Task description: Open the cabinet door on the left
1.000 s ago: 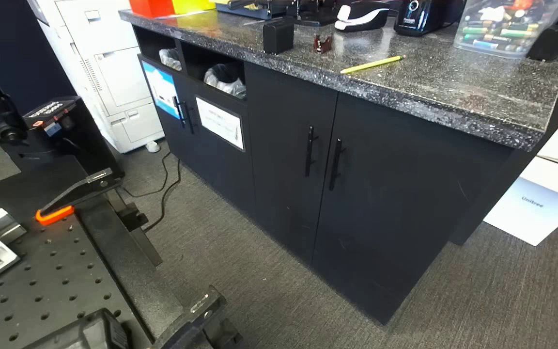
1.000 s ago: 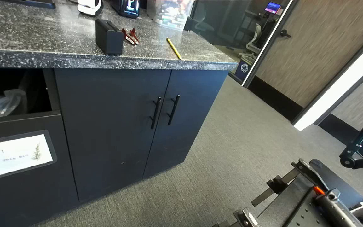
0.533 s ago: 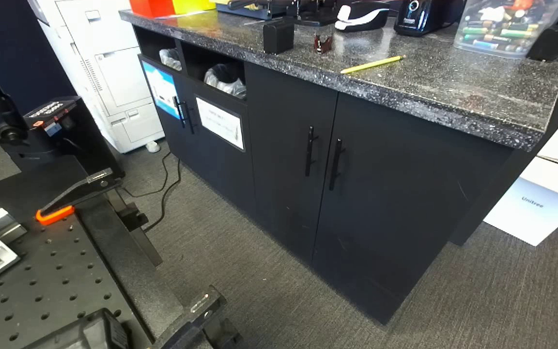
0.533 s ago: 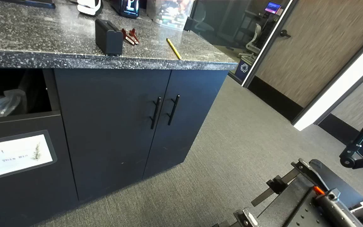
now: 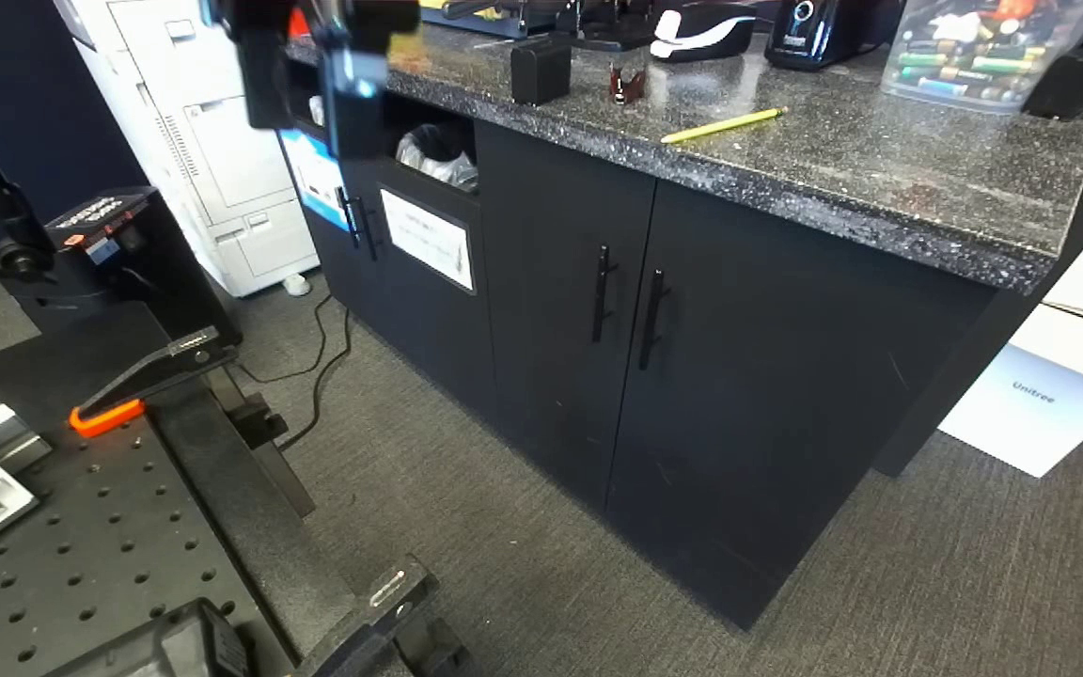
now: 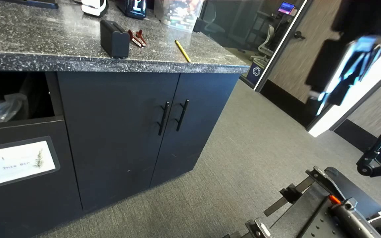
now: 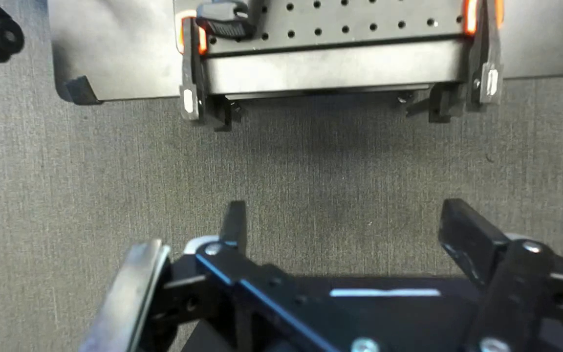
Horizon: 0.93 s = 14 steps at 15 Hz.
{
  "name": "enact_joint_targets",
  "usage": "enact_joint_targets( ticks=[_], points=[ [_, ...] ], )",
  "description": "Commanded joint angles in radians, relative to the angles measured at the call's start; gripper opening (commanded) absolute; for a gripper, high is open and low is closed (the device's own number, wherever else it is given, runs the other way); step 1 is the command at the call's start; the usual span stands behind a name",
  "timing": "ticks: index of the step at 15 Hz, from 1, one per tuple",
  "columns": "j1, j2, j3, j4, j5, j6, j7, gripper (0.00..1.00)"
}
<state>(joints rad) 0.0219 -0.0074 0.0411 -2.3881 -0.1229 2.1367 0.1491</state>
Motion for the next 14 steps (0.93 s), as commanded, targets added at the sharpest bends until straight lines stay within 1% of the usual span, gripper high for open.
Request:
enact_joint_targets(
  ticks=[1,4,6,7,9,11,14],
  points=[
    [0.024,0.262,-0.003,0.113,-0.120,0.167,0.187,1.00],
    [0.095,0.470,-0.066,0.208,-0.241,0.310,0.365,1.00],
    [0.152,0.606,-0.118,0.299,-0.264,0.389,0.441,1.00],
    [0.179,0.673,-0.140,0.352,-0.254,0.419,0.462,1.00],
    [0.206,0.803,-0.167,0.461,-0.202,0.516,0.481,1.00],
    [0.247,0.926,-0.211,0.577,-0.185,0.570,0.498,1.00],
    [0.275,1.061,-0.242,0.730,-0.124,0.645,0.495,1.00]
  ],
)
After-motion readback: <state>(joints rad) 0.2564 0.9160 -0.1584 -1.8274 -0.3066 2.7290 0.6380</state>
